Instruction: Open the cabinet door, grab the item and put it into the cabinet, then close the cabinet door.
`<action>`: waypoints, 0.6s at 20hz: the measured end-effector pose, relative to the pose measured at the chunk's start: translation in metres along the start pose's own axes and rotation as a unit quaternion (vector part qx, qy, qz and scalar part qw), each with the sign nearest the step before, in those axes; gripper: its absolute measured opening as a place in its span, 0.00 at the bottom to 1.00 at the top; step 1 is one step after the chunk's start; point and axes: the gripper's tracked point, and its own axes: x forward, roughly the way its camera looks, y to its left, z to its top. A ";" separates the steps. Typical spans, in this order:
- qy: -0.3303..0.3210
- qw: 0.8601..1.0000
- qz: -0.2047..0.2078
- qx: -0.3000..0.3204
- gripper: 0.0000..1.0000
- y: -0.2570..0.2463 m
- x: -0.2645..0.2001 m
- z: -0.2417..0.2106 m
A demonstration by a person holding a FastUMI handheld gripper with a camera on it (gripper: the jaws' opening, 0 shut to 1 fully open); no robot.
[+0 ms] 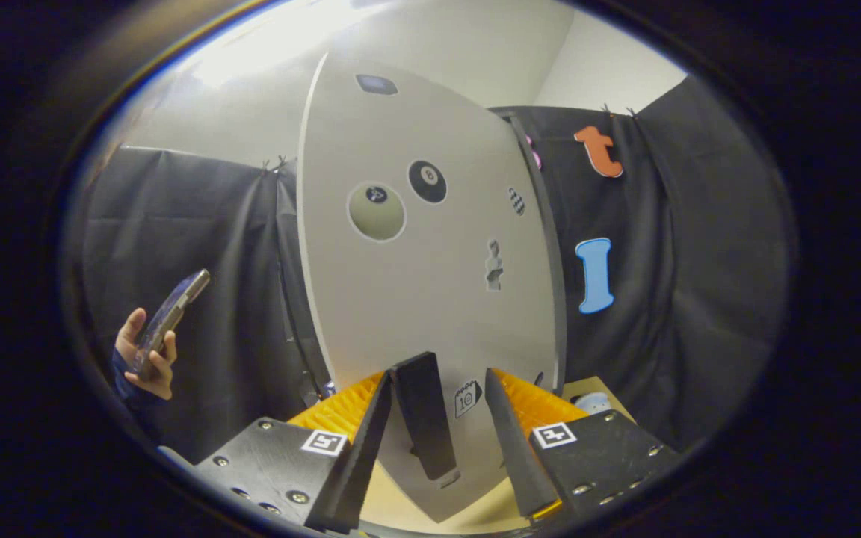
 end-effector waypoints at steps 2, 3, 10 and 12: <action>0.004 1.000 0.021 0.005 0.76 0.010 0.018 -0.002; 0.007 1.000 0.030 0.004 0.77 0.018 0.027 -0.003; -0.002 0.998 0.064 -0.020 0.80 0.047 0.082 -0.011; -0.004 0.997 0.073 -0.022 0.80 0.051 0.095 -0.013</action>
